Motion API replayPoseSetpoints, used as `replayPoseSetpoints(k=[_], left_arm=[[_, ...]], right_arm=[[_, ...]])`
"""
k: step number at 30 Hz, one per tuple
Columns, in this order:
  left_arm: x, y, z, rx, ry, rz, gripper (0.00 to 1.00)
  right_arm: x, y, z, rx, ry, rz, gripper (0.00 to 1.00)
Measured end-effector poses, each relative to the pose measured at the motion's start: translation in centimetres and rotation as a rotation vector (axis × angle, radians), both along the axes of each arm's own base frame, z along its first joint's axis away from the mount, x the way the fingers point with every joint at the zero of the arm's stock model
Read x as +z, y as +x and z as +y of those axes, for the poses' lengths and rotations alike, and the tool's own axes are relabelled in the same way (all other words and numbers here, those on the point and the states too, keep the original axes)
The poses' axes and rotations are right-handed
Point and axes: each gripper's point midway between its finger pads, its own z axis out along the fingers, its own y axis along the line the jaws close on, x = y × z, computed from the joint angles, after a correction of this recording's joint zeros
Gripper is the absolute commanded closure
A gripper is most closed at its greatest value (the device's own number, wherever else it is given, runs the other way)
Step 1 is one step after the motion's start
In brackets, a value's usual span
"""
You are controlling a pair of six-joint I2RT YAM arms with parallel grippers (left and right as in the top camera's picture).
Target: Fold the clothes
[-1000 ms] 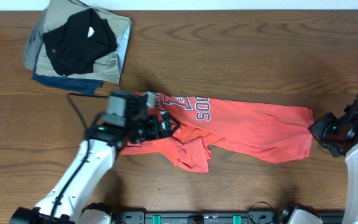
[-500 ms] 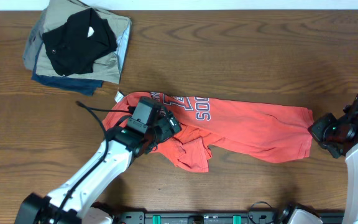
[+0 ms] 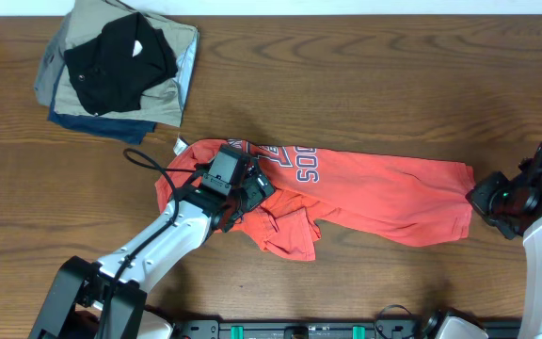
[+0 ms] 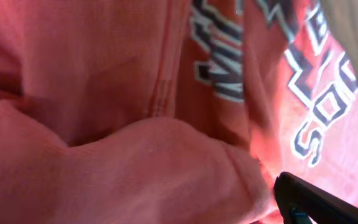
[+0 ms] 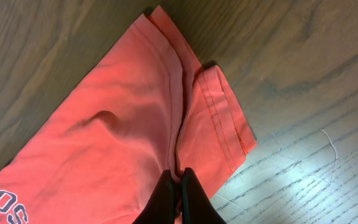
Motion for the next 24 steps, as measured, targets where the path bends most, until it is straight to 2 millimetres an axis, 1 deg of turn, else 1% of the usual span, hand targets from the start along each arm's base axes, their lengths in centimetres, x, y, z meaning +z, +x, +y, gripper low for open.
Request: replayPoseSetpoints(k=[2,4,6,11,14,18,24], left_arm=[[0.1,-0.5,0.3,-0.001,0.009,0.015,0.02],[0.5,-0.8,0.4,-0.002,0.011,0.015,0.02],[1.5,-0.9,0.5,-0.002,0.002,-0.006,0.02],[4.6,-0.5,0.3,-0.001,-0.044,-0.095,0.02],[5.3,-0.4,0.2,-0.001,-0.055,-0.117,0.02],[4.4,-0.5,0.3,0.006,-0.045,-0.089,0.02],[1.4,-0.4,0.3,0.029,-0.016,-0.008,0.02]], right_arm=[[0.0,0.0,0.0,0.0,0.0,0.0,0.99],[0.0,0.0,0.0,0.0,0.0,0.0,0.99],[0.0,0.0,0.0,0.0,0.0,0.0,0.99],[0.0,0.0,0.0,0.0,0.0,-0.001,0.99],[0.0,0.1,0.0,0.0,-0.001,-0.003,0.99],[0.0,0.1,0.0,0.0,-0.001,-0.003,0.99],[0.0,0.0,0.0,0.0,0.001,0.001,0.99]])
